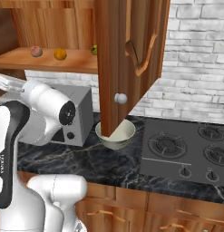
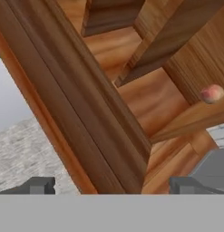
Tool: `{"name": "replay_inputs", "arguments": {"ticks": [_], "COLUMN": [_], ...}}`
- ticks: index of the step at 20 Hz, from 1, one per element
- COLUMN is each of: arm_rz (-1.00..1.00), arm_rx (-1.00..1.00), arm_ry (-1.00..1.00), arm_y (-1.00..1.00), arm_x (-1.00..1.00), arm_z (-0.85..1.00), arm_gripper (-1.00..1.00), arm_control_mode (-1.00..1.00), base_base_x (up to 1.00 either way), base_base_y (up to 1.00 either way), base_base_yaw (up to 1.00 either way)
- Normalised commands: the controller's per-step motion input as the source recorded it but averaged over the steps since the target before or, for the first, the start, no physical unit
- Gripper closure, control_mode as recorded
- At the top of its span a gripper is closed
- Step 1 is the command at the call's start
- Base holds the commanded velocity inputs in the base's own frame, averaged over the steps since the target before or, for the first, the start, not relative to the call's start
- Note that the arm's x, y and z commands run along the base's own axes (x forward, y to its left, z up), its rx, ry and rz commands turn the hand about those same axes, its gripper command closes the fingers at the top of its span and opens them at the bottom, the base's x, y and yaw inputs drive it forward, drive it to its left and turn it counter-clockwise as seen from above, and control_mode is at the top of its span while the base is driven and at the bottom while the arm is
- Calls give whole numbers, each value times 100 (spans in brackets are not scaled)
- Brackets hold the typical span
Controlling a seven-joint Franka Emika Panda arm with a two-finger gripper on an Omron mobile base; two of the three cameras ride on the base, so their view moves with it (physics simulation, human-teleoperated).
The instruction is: Open the cabinet. Pick the peach and orange from the cabinet and place them into the bowl. Then close the cabinet.
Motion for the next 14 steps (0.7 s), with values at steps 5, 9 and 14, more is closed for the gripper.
{"name": "replay_inputs", "arguments": {"ticks": [5, 9, 14], "arm_rz": [0, 0, 16], "arm_rx": [0, -2, 0], "arm_ry": [4, 22, 32], "arm_y": [56, 93, 95], "arm_x": [71, 63, 9], "arm_z": [0, 0, 0], "arm_gripper": [-100, -100, -100], "arm_control_mode": [-100, -100, -100], "base_base_x": [0, 0, 0], "base_base_y": [0, 0, 0], "base_base_yaw": [0, 0, 0]}}
